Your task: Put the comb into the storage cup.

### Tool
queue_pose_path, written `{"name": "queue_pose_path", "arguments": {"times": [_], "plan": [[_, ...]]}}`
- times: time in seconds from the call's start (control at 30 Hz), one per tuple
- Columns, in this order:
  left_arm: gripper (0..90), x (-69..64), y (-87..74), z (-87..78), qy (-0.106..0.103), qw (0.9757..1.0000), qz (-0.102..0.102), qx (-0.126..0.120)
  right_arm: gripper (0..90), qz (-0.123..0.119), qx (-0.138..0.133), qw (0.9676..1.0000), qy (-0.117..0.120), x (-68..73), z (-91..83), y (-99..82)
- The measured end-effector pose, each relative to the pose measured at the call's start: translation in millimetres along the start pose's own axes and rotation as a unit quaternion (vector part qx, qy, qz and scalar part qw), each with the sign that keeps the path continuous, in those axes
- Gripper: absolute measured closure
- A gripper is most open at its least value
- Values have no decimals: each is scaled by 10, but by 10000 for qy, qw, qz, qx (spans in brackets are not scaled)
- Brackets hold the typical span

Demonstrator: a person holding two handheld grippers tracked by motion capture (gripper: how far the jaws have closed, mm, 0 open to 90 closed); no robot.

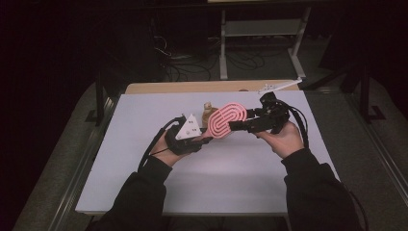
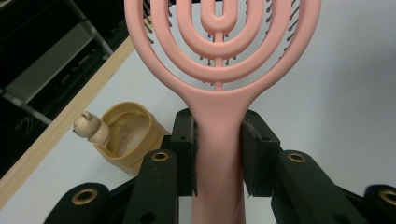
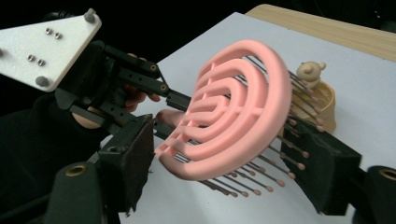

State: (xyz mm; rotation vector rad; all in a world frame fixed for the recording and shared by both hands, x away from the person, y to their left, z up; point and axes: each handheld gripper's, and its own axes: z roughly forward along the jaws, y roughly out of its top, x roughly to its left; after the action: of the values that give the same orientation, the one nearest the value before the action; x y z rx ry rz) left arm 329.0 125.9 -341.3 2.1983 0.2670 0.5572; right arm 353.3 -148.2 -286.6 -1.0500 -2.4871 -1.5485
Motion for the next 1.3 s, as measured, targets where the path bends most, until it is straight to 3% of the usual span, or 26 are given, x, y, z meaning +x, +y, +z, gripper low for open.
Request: {"name": "queue_pose_path", "arguments": {"times": [0.33, 0.47, 0.73, 0.87, 1.1, 1.3], "plan": [[699, -36, -3, 55, 85, 9998, 123, 161, 409, 178, 178, 9996, -141, 11, 73, 49], [700, -42, -18, 98, 90, 9996, 110, 260, 497, 210, 156, 9996, -47, 28, 66, 68], [702, -39, -56, 140, 24, 9994, 16, 350, 579, 182, 349, 9992, -42, 101, 112, 116], [700, -26, -73, 144, 53, 9994, -100, 321, 616, 206, 426, 9989, -18, 150, 148, 156], [663, -10, -82, 110, 23, 9994, -304, 145, 626, 15, 594, 9982, -59, 269, 155, 272], [565, 53, -114, 44, -158, 9973, -706, -139, 627, -33, 601, 9981, -114, 303, 104, 335]]}}
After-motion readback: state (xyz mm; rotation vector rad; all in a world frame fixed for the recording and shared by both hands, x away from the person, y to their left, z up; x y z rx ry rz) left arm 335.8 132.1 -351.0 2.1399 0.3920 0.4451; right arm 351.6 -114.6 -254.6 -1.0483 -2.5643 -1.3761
